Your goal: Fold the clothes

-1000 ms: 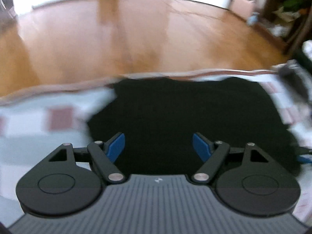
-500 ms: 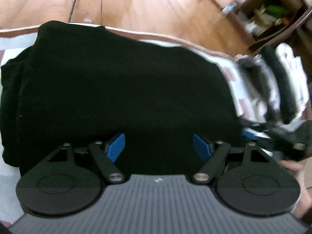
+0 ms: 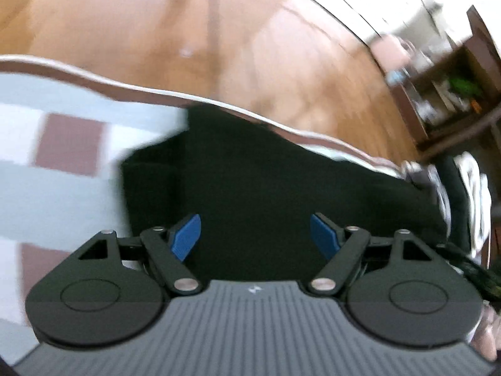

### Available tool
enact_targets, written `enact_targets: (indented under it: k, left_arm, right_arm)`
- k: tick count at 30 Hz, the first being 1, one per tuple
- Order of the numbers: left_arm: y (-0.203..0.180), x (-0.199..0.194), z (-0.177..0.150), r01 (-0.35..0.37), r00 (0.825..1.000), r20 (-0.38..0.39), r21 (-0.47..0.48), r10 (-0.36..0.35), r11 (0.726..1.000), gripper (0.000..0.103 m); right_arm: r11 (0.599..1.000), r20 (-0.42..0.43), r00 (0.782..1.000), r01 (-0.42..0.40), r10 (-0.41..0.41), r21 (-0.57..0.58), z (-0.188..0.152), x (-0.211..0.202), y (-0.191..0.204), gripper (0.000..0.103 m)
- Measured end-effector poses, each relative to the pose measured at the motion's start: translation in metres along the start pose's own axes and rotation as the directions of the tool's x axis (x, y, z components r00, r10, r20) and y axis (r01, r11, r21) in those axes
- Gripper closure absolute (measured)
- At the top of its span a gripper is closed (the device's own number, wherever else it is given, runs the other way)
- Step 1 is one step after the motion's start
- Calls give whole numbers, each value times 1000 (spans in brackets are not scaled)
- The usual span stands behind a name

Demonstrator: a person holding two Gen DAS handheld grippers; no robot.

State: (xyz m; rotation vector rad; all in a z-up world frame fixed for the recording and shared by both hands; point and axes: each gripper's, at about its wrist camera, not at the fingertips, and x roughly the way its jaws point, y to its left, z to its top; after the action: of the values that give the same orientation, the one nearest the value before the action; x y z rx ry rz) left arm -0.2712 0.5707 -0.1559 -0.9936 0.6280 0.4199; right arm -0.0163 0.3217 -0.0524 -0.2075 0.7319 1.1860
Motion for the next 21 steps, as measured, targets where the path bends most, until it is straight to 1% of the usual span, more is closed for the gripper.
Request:
enact_targets:
  k: [1, 3, 5, 6, 7, 9, 11, 12, 14, 15, 16, 17, 18, 19, 21]
  left_arm:
    - [9, -4, 2, 8, 1000, 6, -22, -8, 1000, 26]
    - [26, -13, 6, 23, 1000, 20, -67, -22, 997, 26]
    - [43, -22, 10, 40, 999, 34, -111, -36, 993, 26]
    - [52, -27, 12, 48, 998, 41, -133, -43, 990, 26]
    - [60, -31, 14, 56, 998, 48, -155, -49, 986, 26]
    - [72, -36, 16, 62, 997, 54, -185, -53, 981, 26]
    - [72, -33, 15, 48, 998, 41, -189, -41, 981, 26]
    - [73, -31, 15, 41, 999, 34, -192, -35, 981, 26]
    - [73, -28, 14, 27, 999, 21, -196, -23, 980, 25]
    - [74, -27, 13, 20, 1000, 15, -198, -17, 980, 25]
    - [73, -26, 13, 24, 1000, 7, -191, -23, 981, 25]
    - [71, -28, 13, 32, 999, 6, -180, -32, 983, 25]
    - [69, -30, 14, 39, 999, 12, -167, -37, 985, 25]
    - [66, -32, 15, 45, 999, 20, -153, -42, 987, 25]
    - [61, -38, 18, 53, 998, 39, -125, -48, 991, 25]
  right_arm:
    - [998, -10, 1000, -18, 17, -67, 13, 5, 23, 83]
    - [987, -52, 997, -56, 48, -152, 33, 20, 69, 83]
    - [969, -104, 994, -67, 43, -236, 41, 40, 115, 83]
    - [960, -140, 990, -70, 33, -272, 41, 55, 140, 83]
    - [953, -175, 984, -88, 38, -289, 38, 66, 155, 83]
    - [949, -205, 973, -158, 102, -274, 31, 65, 160, 82]
    - [940, -235, 958, -226, 167, -256, 25, 64, 165, 76]
    - [934, -249, 948, -260, 199, -246, 21, 64, 167, 73]
    - [918, -276, 925, -327, 262, -226, 14, 63, 172, 72]
    - [908, -289, 911, -360, 292, -215, 11, 63, 174, 69]
    - [897, -302, 897, -392, 323, -203, 7, 63, 176, 59]
    - [886, -314, 881, -423, 353, -191, 4, 62, 178, 52]
    - [873, -326, 864, -454, 383, -179, 1, 62, 181, 41]
    - [862, -330, 851, -479, 409, -167, -2, 59, 181, 39]
    - [868, -275, 861, -477, 428, -142, -5, 33, 161, 39]
